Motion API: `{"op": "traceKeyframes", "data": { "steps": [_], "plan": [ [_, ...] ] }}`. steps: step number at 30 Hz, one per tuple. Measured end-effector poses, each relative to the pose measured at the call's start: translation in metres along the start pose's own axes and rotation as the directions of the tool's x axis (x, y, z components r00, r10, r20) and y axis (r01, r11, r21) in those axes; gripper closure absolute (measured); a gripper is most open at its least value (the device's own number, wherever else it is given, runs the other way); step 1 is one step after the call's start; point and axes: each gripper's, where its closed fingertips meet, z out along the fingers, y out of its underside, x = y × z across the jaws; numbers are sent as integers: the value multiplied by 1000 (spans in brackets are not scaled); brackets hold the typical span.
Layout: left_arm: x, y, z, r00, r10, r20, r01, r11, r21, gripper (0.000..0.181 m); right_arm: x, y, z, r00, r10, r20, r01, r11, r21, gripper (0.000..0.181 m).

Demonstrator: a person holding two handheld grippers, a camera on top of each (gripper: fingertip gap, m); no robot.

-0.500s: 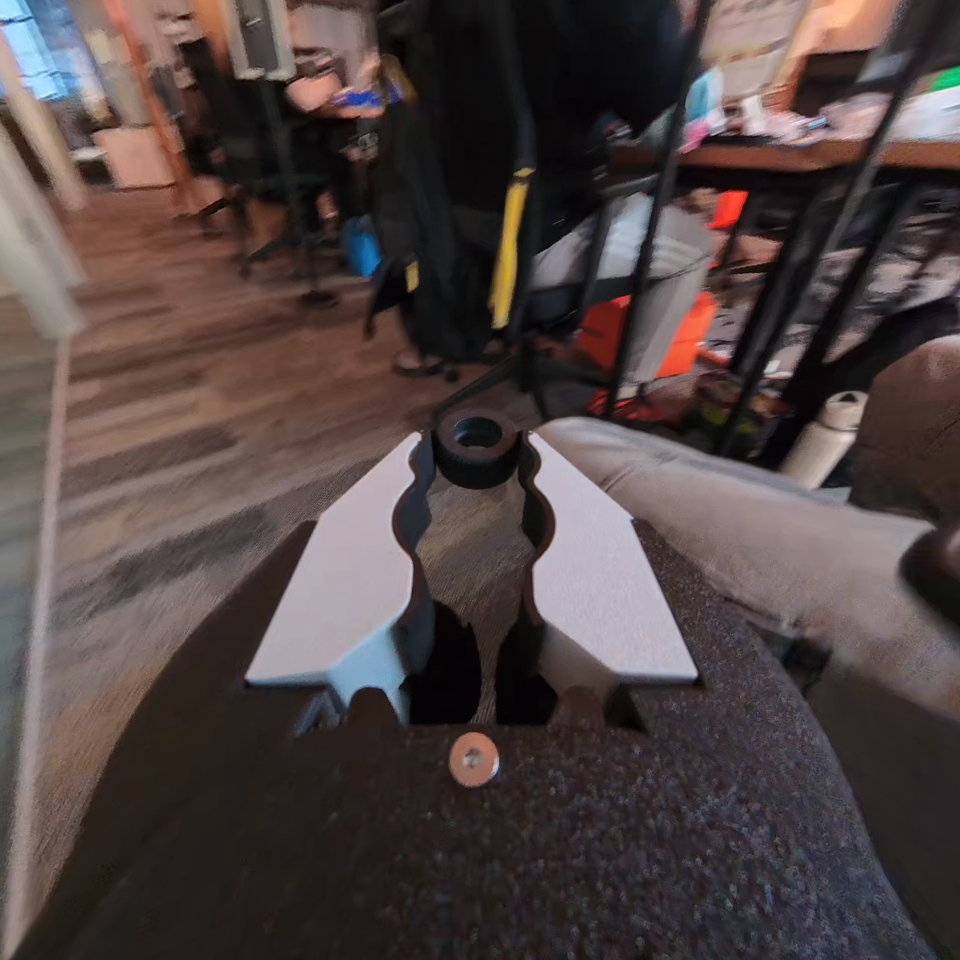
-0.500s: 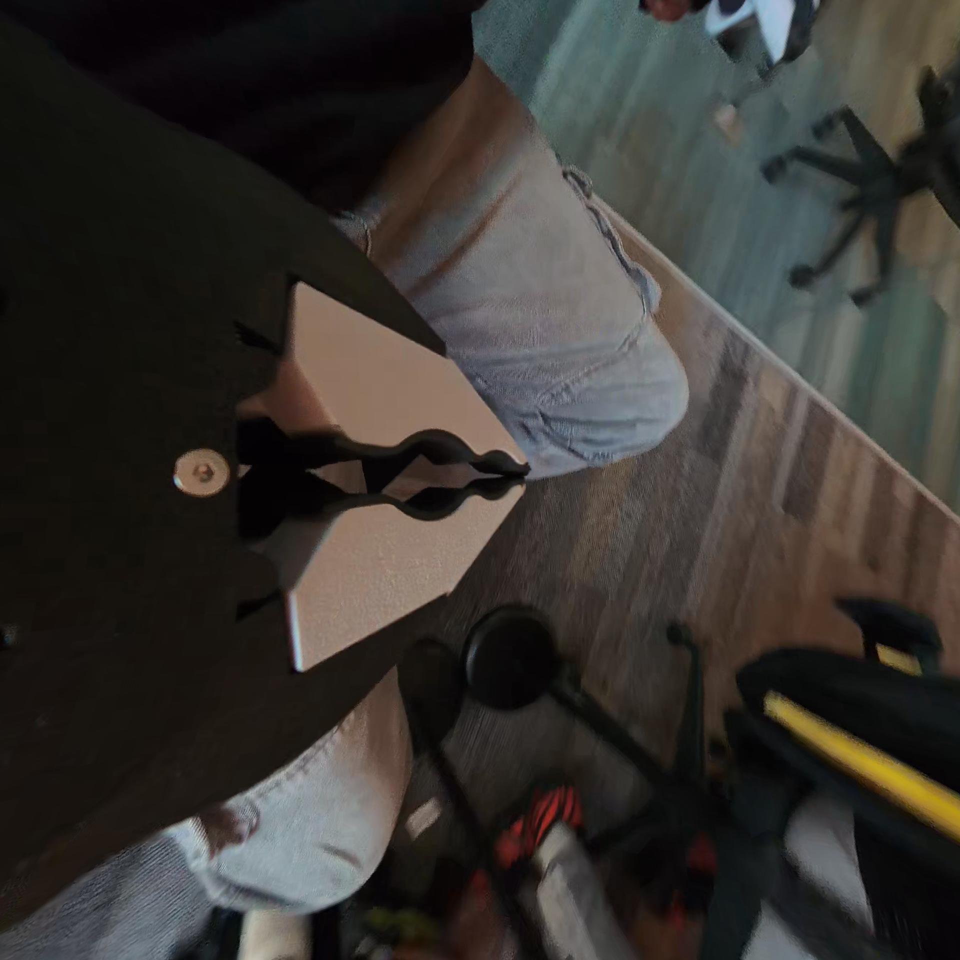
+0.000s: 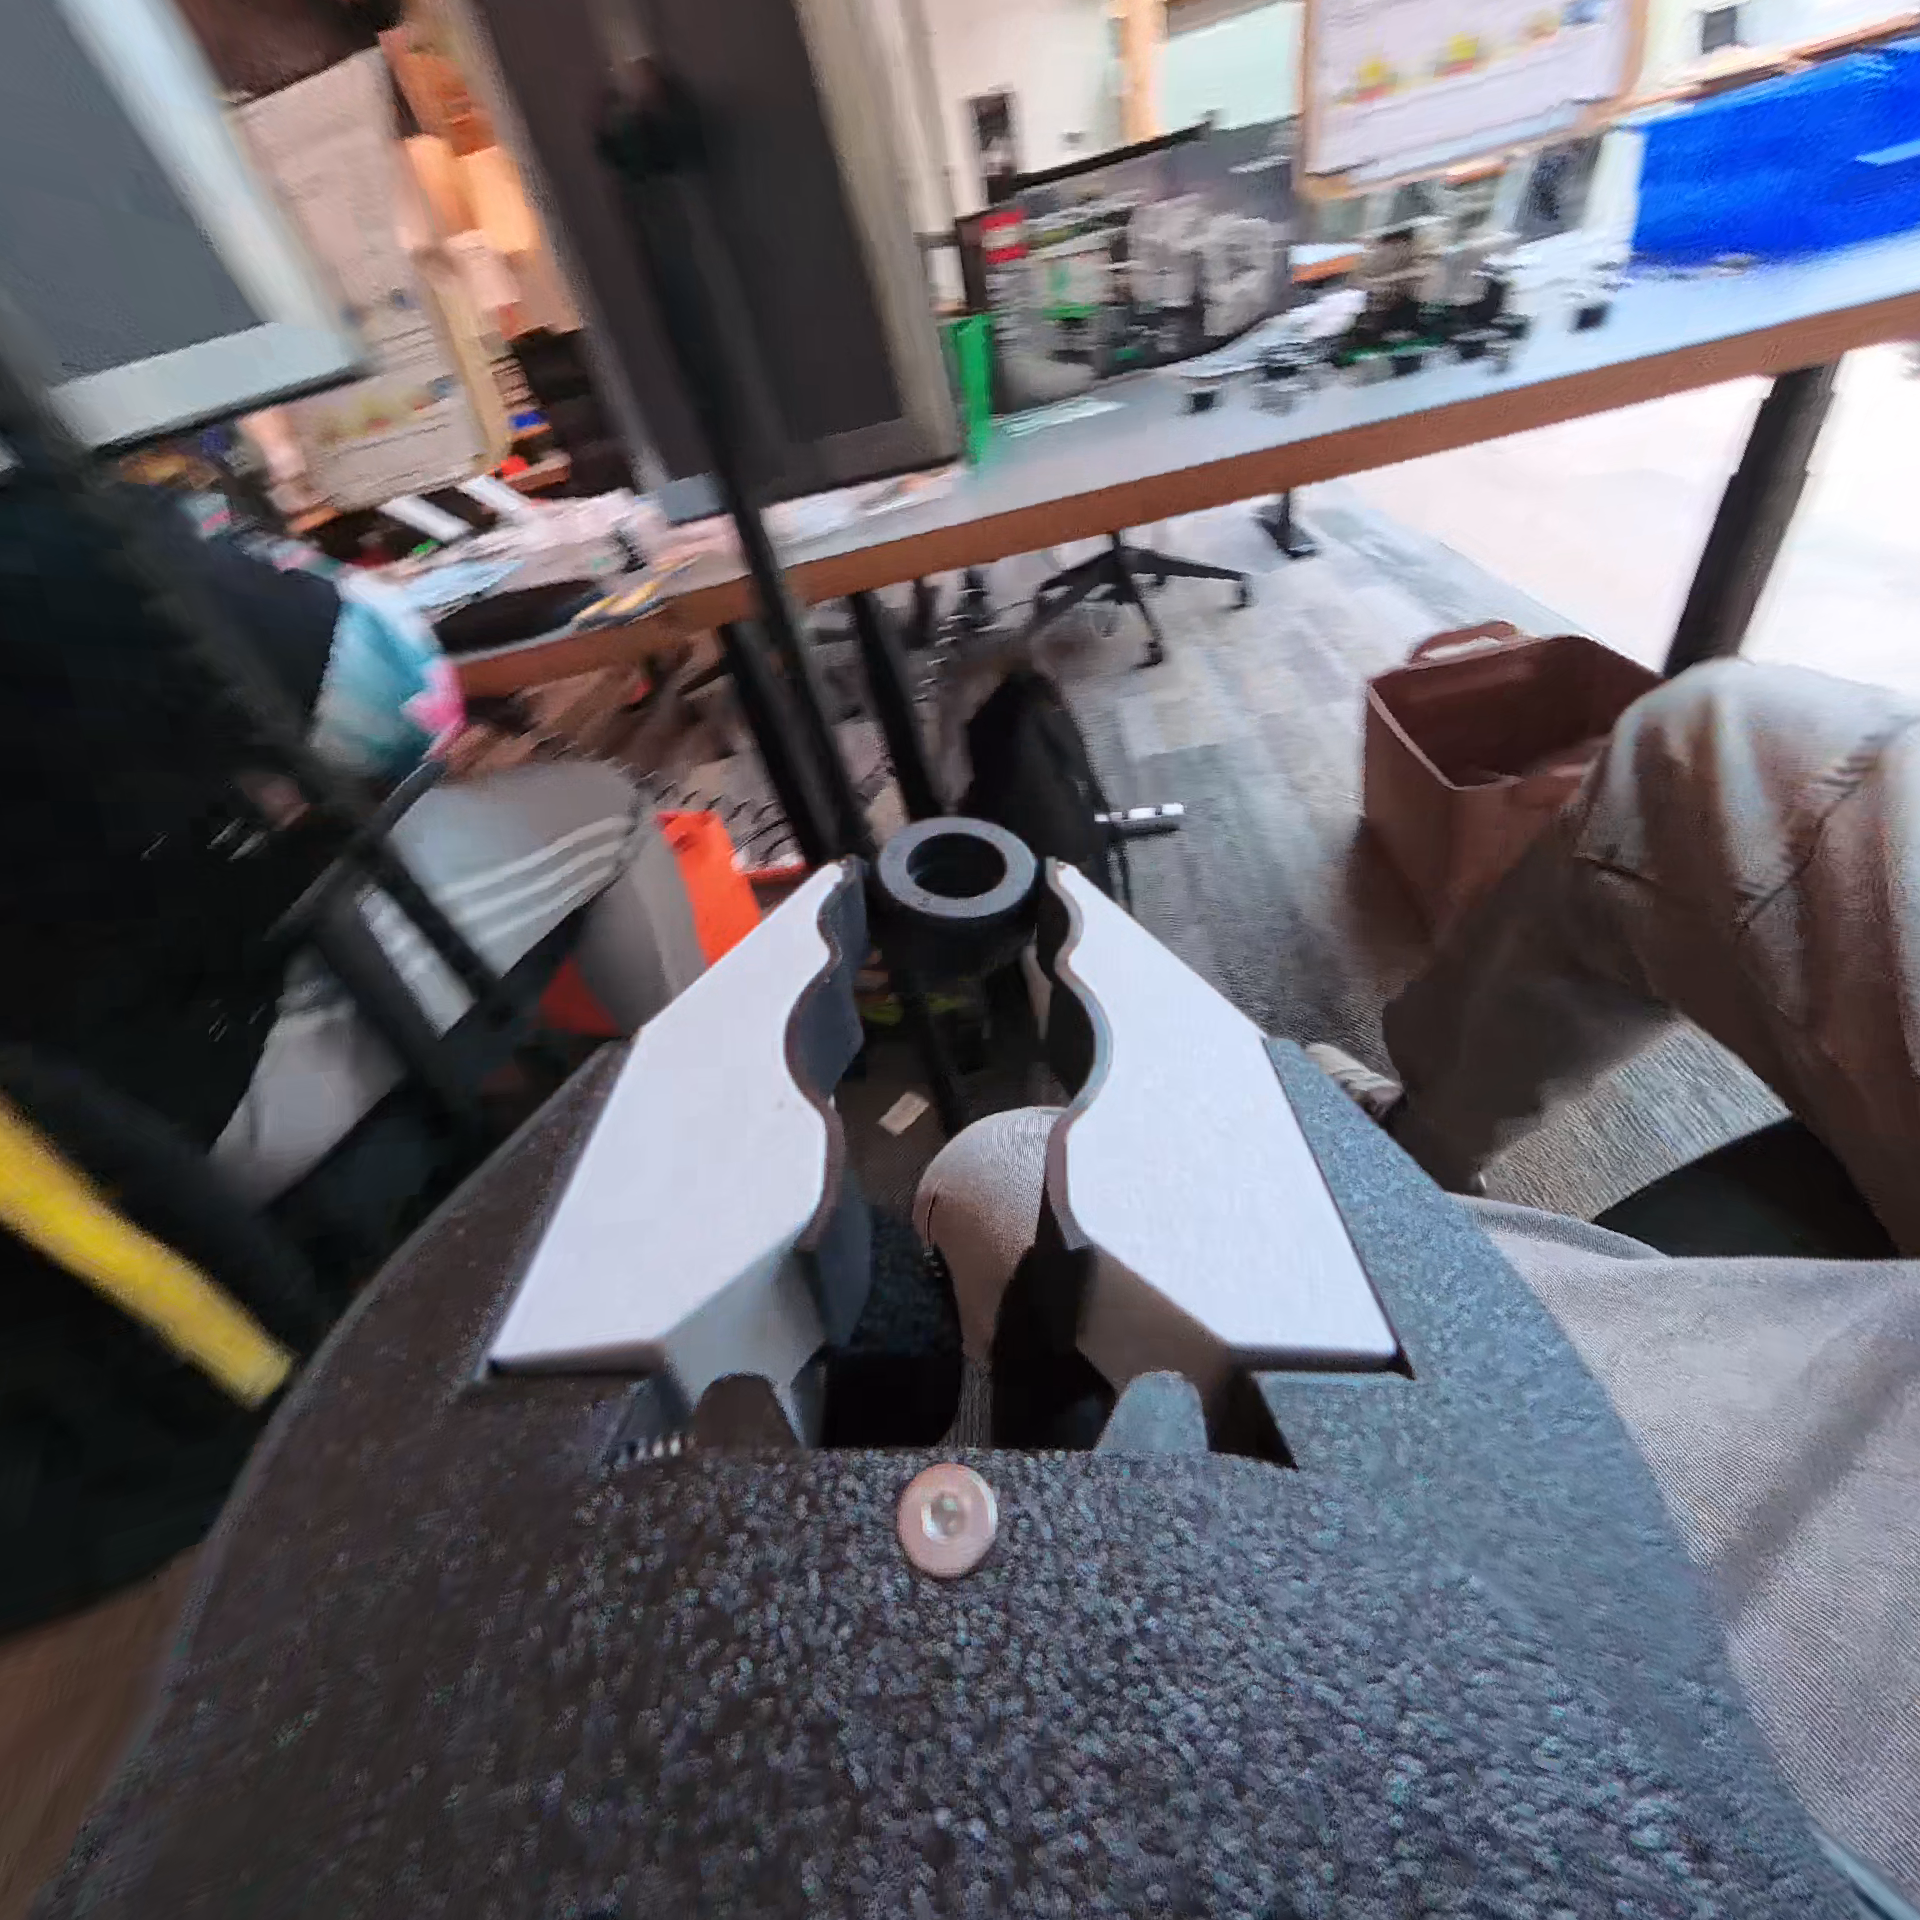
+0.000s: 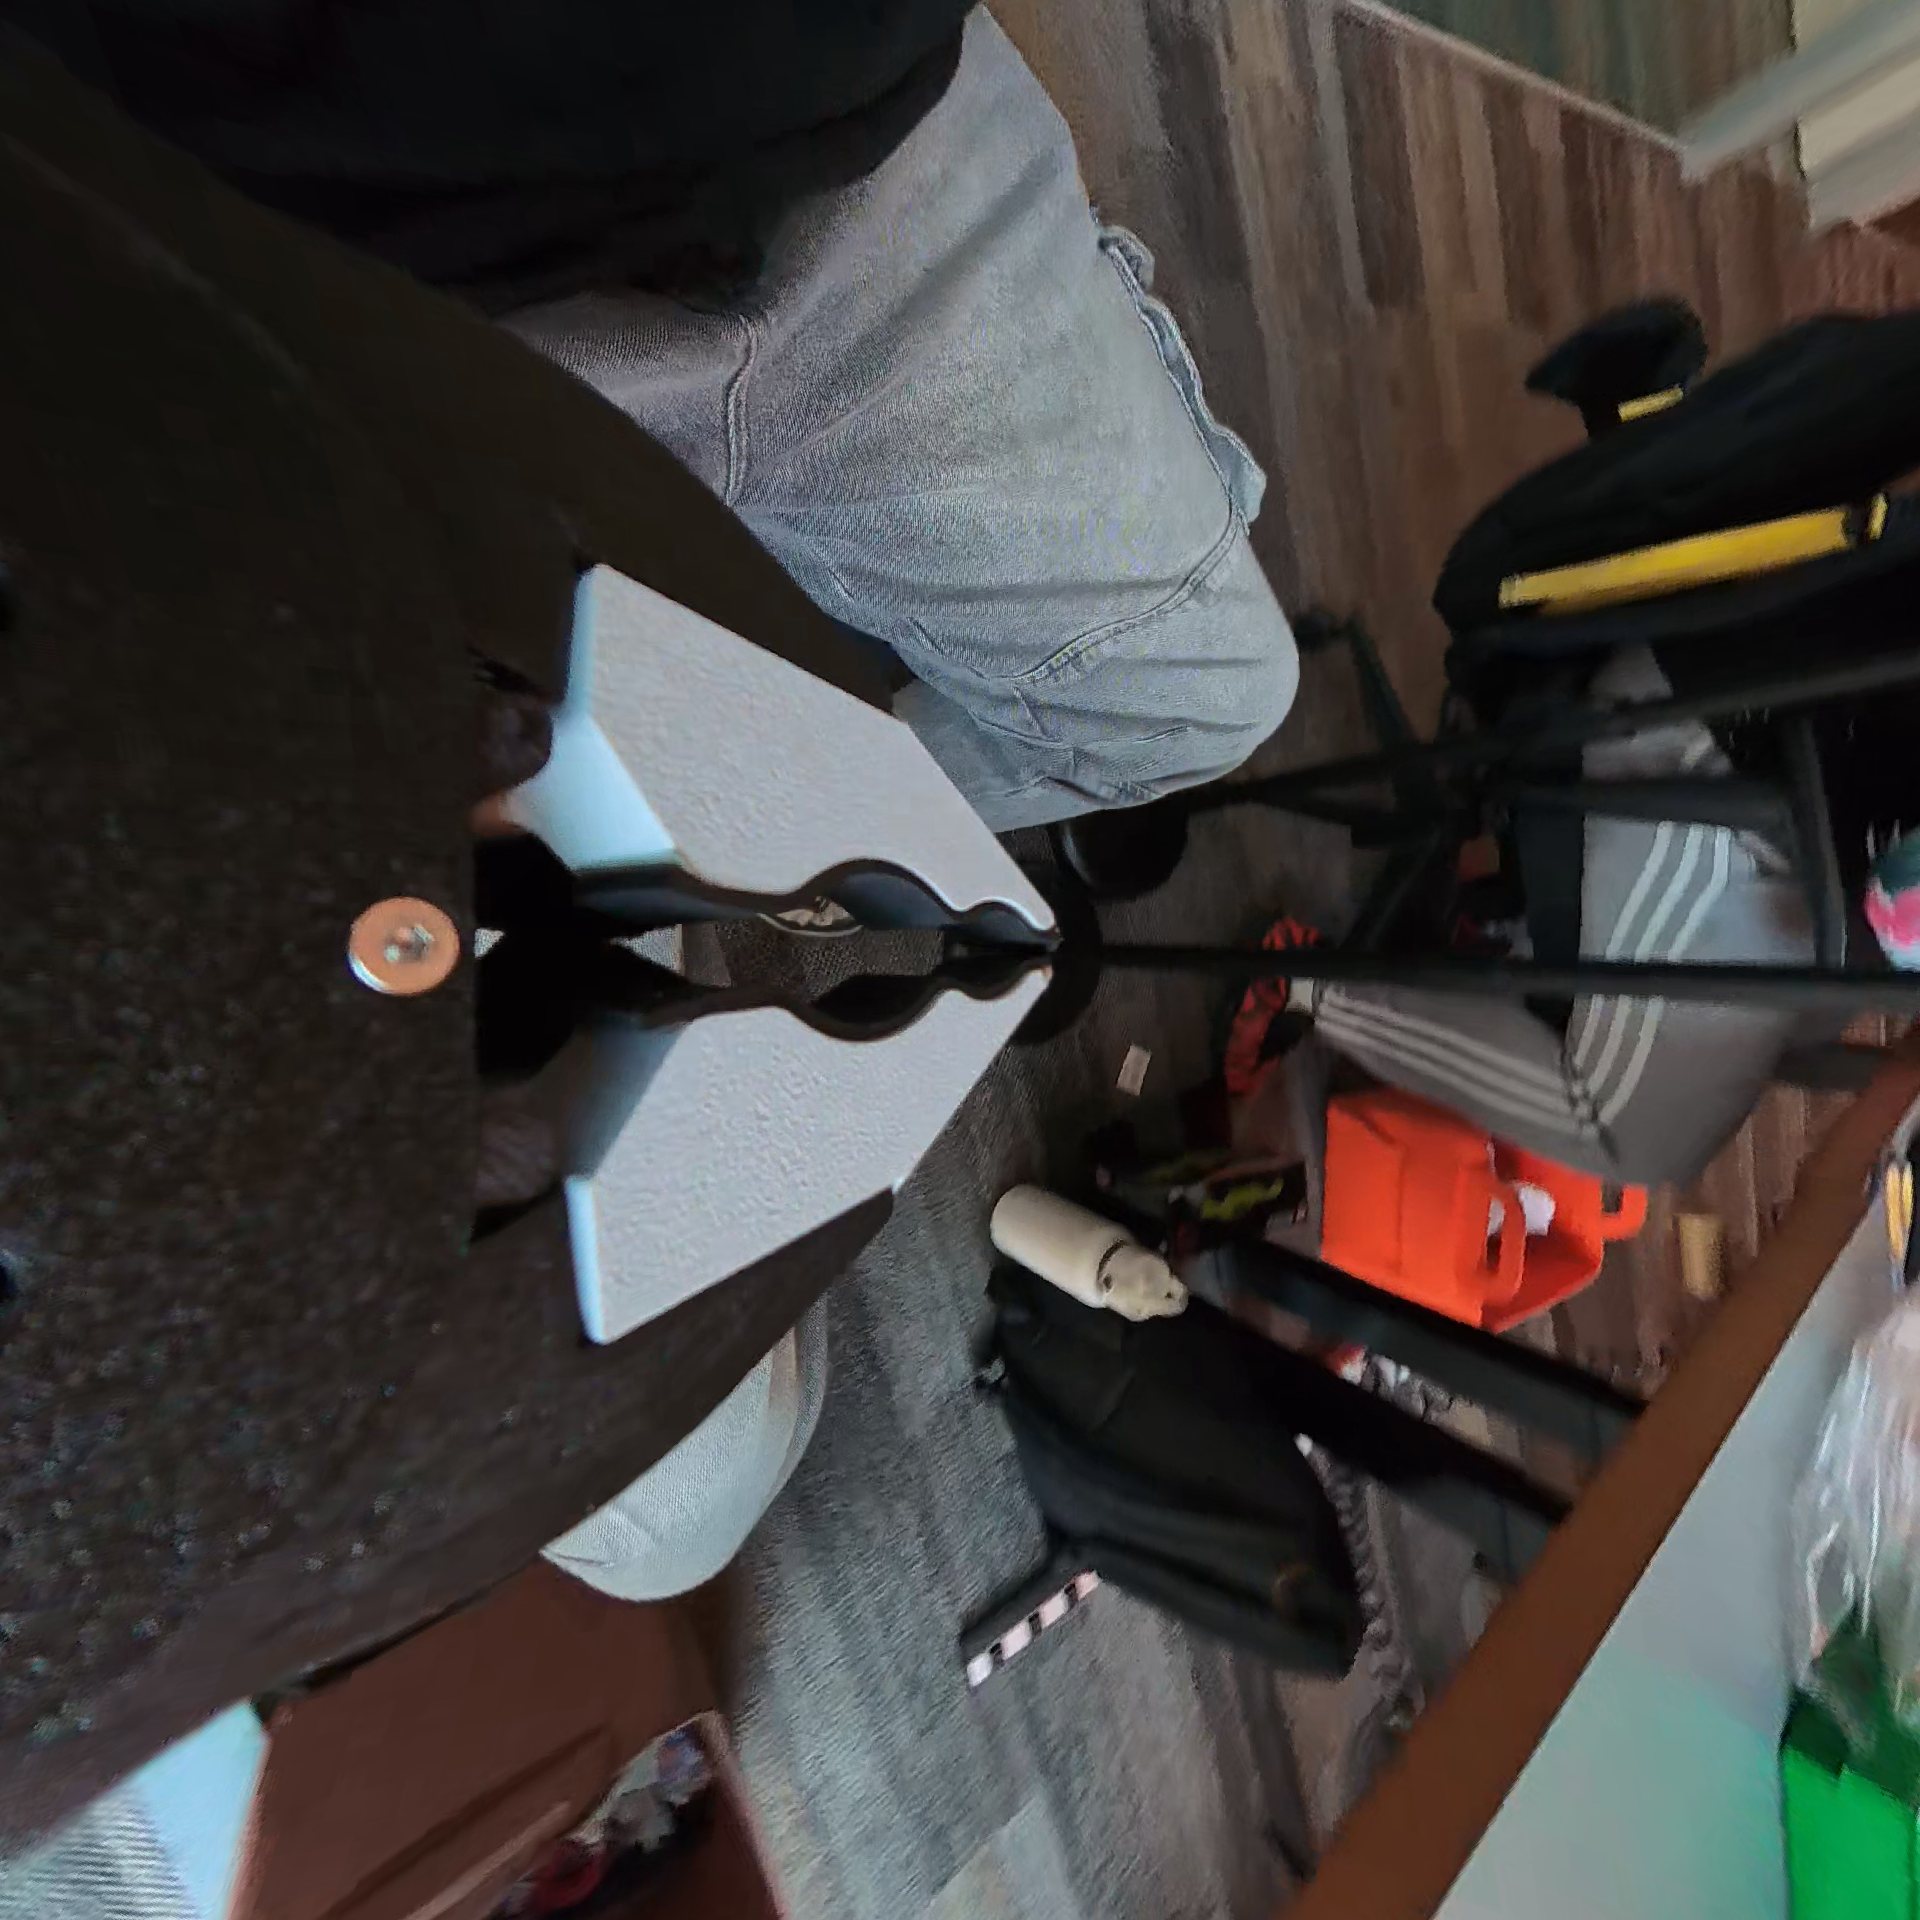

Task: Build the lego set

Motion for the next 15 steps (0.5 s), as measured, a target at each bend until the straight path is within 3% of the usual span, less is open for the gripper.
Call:
{"op": "traceKeyframes", "data": {
  "steps": [4,9,12,15],
  "plan": [
    [47,-36,66,967,111,-228,-106,994,31,151,14,24,-51,989,89,-121,-86,996,31,181],
    [127,-68,150,882,47,-469,-57,998,-7,152,26,40,-101,971,175,-164,-165,983,76,181],
    [181,-79,224,834,20,-552,-53,998,-43,152,51,50,-118,963,204,-178,-192,978,86,181],
    [236,-87,316,780,-48,-624,-17,995,-98,151,96,50,-115,954,232,-187,-216,971,104,176]
  ]
}}
